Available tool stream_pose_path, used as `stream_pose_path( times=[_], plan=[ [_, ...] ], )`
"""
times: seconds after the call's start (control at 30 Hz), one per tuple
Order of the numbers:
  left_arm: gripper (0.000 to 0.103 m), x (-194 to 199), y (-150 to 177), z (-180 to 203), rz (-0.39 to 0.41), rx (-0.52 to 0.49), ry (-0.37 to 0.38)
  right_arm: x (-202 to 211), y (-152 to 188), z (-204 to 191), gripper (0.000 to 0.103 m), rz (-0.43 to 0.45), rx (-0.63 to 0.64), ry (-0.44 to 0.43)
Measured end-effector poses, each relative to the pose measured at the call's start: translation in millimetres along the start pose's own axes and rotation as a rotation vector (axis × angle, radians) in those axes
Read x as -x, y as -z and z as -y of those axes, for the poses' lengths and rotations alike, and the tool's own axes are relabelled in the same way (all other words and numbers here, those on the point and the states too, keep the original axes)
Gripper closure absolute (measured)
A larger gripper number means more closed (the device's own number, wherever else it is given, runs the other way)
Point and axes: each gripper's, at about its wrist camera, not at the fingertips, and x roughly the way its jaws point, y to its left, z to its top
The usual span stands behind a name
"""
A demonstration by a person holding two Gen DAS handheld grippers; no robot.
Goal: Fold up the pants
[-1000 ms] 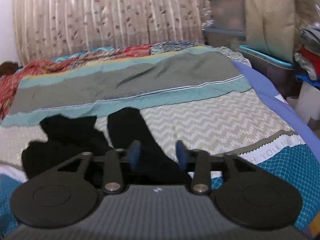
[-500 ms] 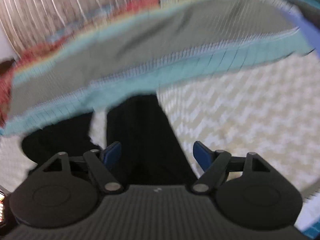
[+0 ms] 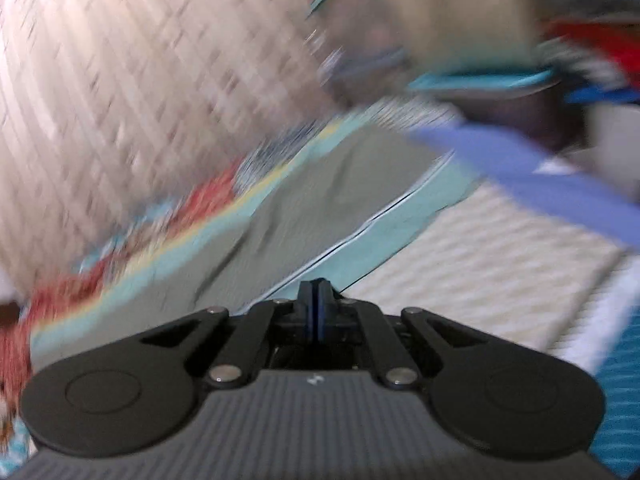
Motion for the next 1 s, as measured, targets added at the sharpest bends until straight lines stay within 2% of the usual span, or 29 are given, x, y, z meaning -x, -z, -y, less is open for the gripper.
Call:
stream_pose_path(
  times=[0.07, 0.13, 0.2, 0.23, 0.3, 0.37, 0.47, 0.53, 0.63, 0.8, 0.93, 1.0],
  plan=[
    [0.044, -5.7, 25.1, -1.1, -0.076, 0.005, -0.003, 38.5, 8.4, 33.5, 0.098, 0.025, -0.016, 0.101],
    [0.037, -16.2, 50.3, -0.2, -0.156, 0.016, -0.032, 57.7, 25.7, 61.5, 0.093, 0.02, -0.026, 0.231],
    [0.025, -19.8, 69.5, -4.0, -0.217, 0.044, -0.044, 71.3, 43.1, 95.3, 0.075, -0.027, -0.058, 0.406],
    [0.015, -17.0, 75.9, -10.1, -0.229, 0.072, -0.042, 76.1, 50.5, 110.9, 0.057, -0.057, -0.104, 0.45],
    [0.01, -4.1, 77.8, -25.8, -0.198, 0.142, -0.032, 96.9, 60.6, 133.7, 0.056, -0.056, -0.192, 0.453],
    [0.002, 7.8, 73.7, -41.0, -0.148, 0.212, -0.041, 109.9, 61.1, 132.4, 0.056, -0.039, -0.171, 0.448],
    [0.002, 10.7, 60.4, -60.9, -0.111, 0.319, -0.03, 110.3, 53.2, 100.1, 0.056, -0.018, -0.104, 0.37],
    [0.002, 2.6, 49.4, -64.9, -0.099, 0.337, -0.038, 96.6, 51.3, 67.5, 0.056, -0.026, -0.056, 0.287],
    [0.002, -15.8, 30.7, -54.3, -0.075, 0.264, -0.069, 67.2, 57.1, 13.3, 0.056, -0.1, 0.058, 0.132],
    [0.002, -70.9, -4.8, -16.9, -0.052, 0.059, -0.14, -0.5, 74.0, -88.9, 0.056, -0.257, 0.272, -0.133],
    [0.002, -123.6, -23.3, -5.4, -0.092, 0.008, -0.123, -62.1, 104.3, -166.3, 0.056, -0.391, 0.436, -0.32],
    [0.002, -143.9, -30.0, -3.5, -0.105, 0.011, -0.112, -100.7, 121.5, -196.5, 0.053, -0.463, 0.486, -0.364]
  ],
)
